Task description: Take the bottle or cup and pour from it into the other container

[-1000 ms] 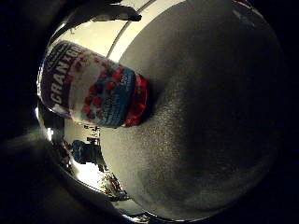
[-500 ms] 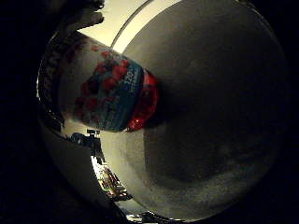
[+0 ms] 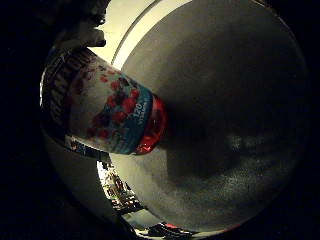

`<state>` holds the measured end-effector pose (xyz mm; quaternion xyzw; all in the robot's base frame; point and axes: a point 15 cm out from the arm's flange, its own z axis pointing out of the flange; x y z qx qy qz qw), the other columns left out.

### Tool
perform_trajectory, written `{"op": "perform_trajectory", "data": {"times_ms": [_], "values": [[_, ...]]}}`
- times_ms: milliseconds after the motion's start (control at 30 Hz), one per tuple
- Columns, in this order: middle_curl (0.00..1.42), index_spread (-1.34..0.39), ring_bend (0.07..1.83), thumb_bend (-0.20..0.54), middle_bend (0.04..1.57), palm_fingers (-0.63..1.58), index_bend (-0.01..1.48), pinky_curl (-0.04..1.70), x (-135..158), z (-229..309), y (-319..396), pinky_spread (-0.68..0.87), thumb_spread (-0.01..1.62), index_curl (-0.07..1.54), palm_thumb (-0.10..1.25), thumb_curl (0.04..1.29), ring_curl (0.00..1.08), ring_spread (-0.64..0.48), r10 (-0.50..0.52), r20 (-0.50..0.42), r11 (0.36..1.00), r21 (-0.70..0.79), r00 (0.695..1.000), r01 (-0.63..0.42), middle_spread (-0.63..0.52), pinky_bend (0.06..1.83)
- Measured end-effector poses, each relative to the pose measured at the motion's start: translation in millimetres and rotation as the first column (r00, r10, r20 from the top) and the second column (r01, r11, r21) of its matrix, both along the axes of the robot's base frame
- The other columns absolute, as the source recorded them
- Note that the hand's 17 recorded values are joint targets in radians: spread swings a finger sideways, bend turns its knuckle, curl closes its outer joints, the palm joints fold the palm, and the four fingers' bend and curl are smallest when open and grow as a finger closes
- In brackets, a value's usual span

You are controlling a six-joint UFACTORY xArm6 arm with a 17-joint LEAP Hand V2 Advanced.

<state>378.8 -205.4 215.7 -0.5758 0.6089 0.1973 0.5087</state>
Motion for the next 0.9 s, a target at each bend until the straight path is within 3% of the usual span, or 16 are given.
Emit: {"op": "perform_trajectory", "data": {"times_ms": [267,600,900], "values": [[0.72,-0.19,1.43,-0.016,1.38,1.11,1.16,0.55,-0.6,31.5,-1.1,-0.17,0.61,0.82,1.07,0.79,0.66,-0.18,0.010,0.036,0.997,-0.078,0.999,-0.007,-0.10,1.55],[0.72,-0.18,1.43,-0.020,1.38,1.11,1.20,0.68,-6.7,78.2,13.9,-0.18,0.50,0.81,1.06,0.87,0.68,-0.18,0.058,0.001,0.971,-0.234,0.998,-0.056,-0.10,1.46],[0.73,-0.18,1.43,-0.019,1.38,1.12,1.22,0.81,3.9,123.3,34.1,-0.19,0.47,0.79,1.06,0.92,0.69,-0.18,0.043,-0.039,0.897,-0.439,0.998,-0.056,-0.10,1.39]]}}
